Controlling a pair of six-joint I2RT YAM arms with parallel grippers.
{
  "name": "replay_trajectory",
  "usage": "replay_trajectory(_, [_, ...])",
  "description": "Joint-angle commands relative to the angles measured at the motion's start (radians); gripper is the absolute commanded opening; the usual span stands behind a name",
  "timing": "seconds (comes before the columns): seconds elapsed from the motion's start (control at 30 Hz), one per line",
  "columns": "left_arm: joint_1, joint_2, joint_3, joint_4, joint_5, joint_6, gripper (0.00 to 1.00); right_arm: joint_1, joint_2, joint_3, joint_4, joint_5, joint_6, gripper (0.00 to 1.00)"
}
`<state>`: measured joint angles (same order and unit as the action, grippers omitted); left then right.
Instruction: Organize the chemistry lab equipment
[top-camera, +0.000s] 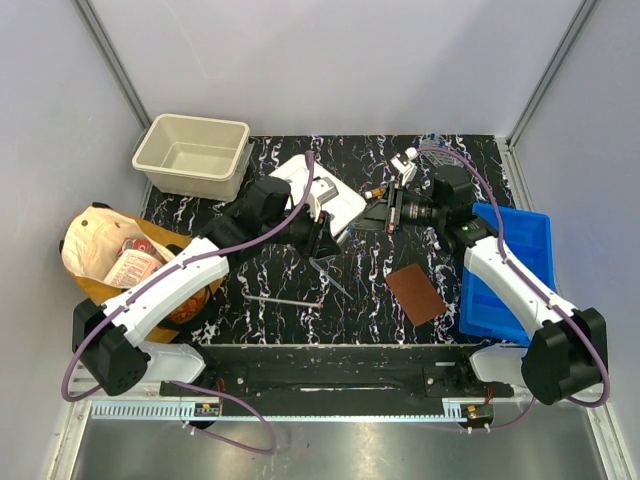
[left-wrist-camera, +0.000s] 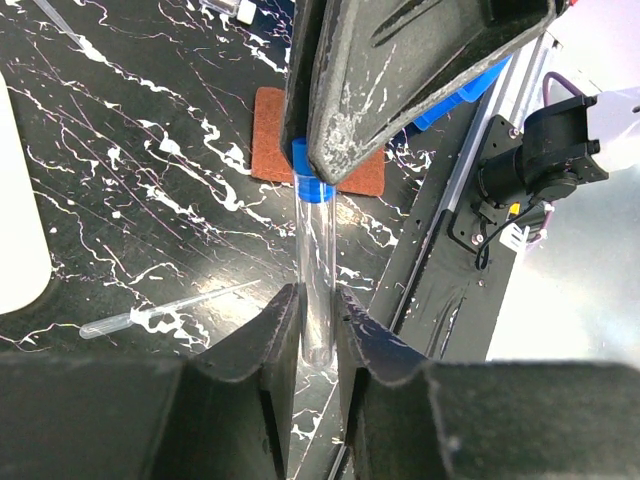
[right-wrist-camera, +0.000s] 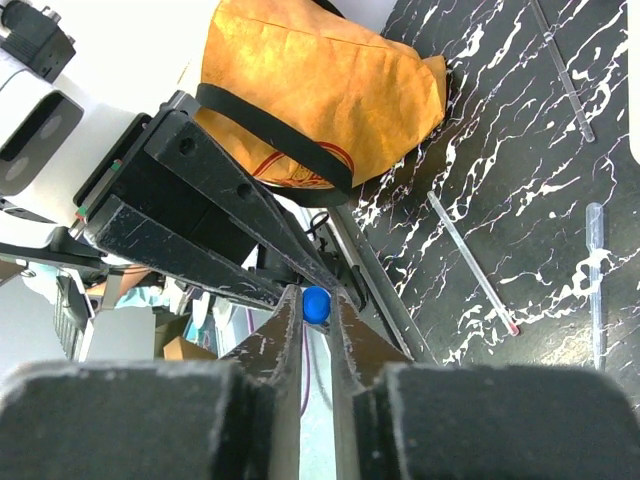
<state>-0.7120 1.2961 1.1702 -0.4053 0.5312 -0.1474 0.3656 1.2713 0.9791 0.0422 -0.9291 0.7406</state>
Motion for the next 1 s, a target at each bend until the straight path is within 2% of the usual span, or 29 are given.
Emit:
replay_trajectory(0.0, [-0.004, -0.017, 0.008, 0.036, -0.037, -0.003, 0.34, -0.002, -0.015, -0.002, 0.048, -0.011, 0.0, 0.12])
replay_trajectory(0.1, [-0.004, -0.03, 0.016, 0.017, -0.074, -0.009, 0.68, -0.004, -0.023, 0.013, 0.021, 0.039, -0.02, 0.11])
replay_trajectory(0.13, [-0.003, -0.038, 0.022, 0.005, -0.097, -0.014, 0.76, -0.01, -0.023, 0.03, -0.01, 0.067, -0.047, 0.1])
replay_trajectory(0.2, [-0.004, -0.07, 0.034, -0.023, -0.149, -0.029, 0.84, -0.027, -0.018, 0.076, -0.114, 0.154, -0.117, 0.09])
replay_trajectory(0.27, [-0.004, -0.124, 0.022, -0.043, -0.186, -0.034, 0.98, -0.054, -0.009, 0.131, -0.206, 0.267, -0.194, 0.09])
replay_trajectory(0.37, [-0.003, -0.199, -0.01, -0.069, -0.29, -0.024, 0.99, -0.088, 0.02, 0.225, -0.32, 0.48, -0.331, 0.1])
replay_trajectory(0.43, [-0.004, -0.248, -0.039, -0.078, -0.351, -0.014, 0.99, -0.093, 0.051, 0.294, -0.36, 0.733, -0.426, 0.11])
replay_trajectory(0.5, [-0.004, -0.299, -0.081, -0.075, -0.398, -0.011, 0.99, -0.103, 0.095, 0.322, -0.34, 0.924, -0.524, 0.12])
replay_trajectory(0.57, [-0.004, -0.34, -0.122, -0.066, -0.43, -0.009, 0.99, -0.143, 0.153, 0.352, -0.302, 1.051, -0.57, 0.12])
replay_trajectory(0.73, [-0.004, -0.412, -0.158, -0.066, -0.479, -0.006, 0.99, -0.276, 0.339, 0.467, -0.211, 1.184, -0.641, 0.12])
replay_trajectory(0.97, [-0.006, -0.475, -0.172, -0.056, -0.527, -0.003, 0.99, -0.404, 0.615, 0.661, -0.154, 1.162, -0.63, 0.11])
